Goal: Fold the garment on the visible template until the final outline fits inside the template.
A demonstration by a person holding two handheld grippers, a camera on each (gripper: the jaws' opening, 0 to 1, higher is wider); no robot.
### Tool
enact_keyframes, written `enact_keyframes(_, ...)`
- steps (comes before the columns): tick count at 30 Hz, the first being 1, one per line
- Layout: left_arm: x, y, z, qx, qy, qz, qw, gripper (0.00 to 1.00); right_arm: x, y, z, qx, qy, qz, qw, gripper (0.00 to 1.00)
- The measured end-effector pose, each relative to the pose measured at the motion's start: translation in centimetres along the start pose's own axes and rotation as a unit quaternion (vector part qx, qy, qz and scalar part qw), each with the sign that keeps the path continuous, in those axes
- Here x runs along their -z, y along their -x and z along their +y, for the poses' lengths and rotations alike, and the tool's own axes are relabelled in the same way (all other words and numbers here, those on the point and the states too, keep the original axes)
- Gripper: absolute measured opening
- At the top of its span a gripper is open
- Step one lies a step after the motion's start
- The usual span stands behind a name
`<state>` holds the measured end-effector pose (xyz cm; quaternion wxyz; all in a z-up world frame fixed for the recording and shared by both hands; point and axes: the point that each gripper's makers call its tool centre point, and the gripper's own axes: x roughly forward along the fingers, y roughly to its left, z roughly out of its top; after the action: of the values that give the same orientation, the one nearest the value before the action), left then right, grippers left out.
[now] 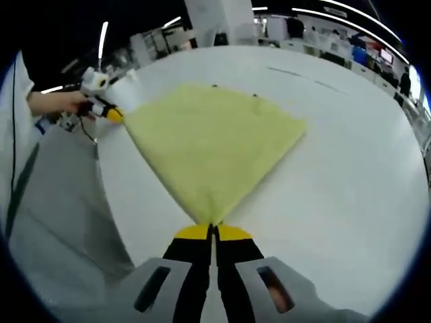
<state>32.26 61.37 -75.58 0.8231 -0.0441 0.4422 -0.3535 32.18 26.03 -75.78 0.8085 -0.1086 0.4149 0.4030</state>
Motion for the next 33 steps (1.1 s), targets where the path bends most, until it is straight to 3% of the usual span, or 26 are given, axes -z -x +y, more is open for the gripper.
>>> enact_keyframes(19,0.6,0.6,0.3,-0.010,0.021,0.004,0.9997,0.00,0.6,1.0,-0.2,0.013,-0.024,0.005,0.9996,0.01)
enact_keyframes(29,0.9,1.9,0.1,-0.022,0.036,-0.013,0.9990,0.03,1.4,3.0,-0.2,0.043,-0.060,-0.019,0.9971,0.01)
enact_keyframes(33,0.4,2.1,-0.3,-0.025,0.032,-0.019,0.9990,0.06,0.5,3.7,-0.1,0.051,-0.081,-0.044,0.9944,0.04)
